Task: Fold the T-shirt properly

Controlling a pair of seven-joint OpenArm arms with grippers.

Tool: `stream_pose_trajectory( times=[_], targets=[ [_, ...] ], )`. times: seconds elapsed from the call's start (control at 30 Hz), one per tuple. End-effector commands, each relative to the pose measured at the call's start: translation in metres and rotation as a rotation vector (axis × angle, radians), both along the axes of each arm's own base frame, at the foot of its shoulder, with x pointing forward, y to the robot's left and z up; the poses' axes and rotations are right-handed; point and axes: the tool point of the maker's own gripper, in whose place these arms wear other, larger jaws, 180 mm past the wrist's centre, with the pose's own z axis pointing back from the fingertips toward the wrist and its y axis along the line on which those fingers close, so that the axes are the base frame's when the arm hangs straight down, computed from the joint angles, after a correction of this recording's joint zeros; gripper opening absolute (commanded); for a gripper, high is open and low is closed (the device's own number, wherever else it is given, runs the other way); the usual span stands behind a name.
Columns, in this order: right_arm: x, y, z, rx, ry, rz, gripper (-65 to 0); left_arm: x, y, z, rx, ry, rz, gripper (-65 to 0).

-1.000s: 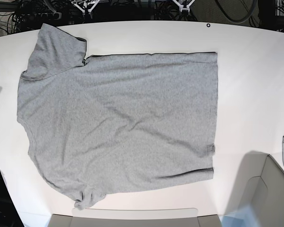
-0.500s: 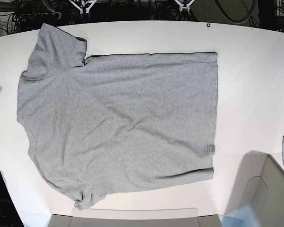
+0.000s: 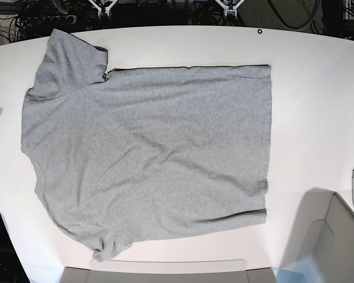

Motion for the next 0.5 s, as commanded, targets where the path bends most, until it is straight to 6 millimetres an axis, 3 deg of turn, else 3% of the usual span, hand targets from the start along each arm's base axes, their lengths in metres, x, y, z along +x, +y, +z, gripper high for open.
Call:
stream_pose_trajectory(
  times=[0.0,0.13,0.27,0.33,0.47],
  targets=[
    [-0.023,-0.023,0.005,-0.043,0.013,-0.016,-64.6,-0.018,0.0,0.005,0.001,-0.008,0.001,-64.6],
    [-0.04,-0.05,0.023,-0.095,-0.125,-0.041,-64.6,-0.035,0.0,0.032,0.009,-0.176,-0.018,-64.6],
    [-0.054,-0.063,0.047,-0.137,-0.274,-0.067,-64.5,-0.032,0.012,0.06,0.033,-0.356,-0.05,-64.6],
    [-0.057,-0.076,0.062,-0.169,-0.357,-0.07,-64.5,-0.029,0.012,0.074,0.037,-0.44,-0.061,-64.6],
    [-0.058,-0.084,0.09,-0.204,-0.509,-0.067,-64.5,-0.028,0.018,0.104,0.056,-0.598,-0.092,-64.6]
  ],
)
